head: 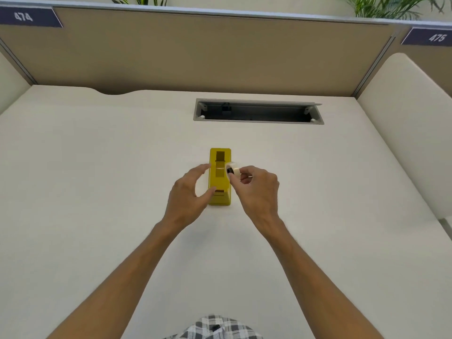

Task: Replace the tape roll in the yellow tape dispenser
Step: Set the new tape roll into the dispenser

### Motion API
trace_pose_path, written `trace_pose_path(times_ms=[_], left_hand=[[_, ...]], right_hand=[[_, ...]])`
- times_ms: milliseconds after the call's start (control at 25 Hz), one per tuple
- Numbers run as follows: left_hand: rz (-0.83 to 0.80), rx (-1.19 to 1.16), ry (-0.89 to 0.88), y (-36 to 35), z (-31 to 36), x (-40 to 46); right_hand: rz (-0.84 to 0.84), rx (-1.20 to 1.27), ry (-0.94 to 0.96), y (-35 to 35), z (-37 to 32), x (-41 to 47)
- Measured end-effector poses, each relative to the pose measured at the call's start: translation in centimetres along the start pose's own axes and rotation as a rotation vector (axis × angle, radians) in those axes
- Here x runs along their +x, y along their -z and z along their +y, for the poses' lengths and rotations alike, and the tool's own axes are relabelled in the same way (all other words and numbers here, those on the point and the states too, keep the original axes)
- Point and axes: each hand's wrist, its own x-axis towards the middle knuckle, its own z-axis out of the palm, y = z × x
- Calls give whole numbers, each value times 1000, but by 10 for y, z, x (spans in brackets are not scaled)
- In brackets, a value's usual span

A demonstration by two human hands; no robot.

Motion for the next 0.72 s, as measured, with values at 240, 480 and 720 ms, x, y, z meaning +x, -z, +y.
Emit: trace_pose_path(times_ms=[240, 480, 720], left_hand=[[-101, 383, 106, 0, -59, -8], [-182, 514, 144, -5, -92, -20], [-153, 515, 141, -10, -98, -24]], right_hand=[[-1, -6, -54, -21, 2, 21], [43, -12, -128, -51, 1, 41], [37, -129, -148, -65, 7, 40]])
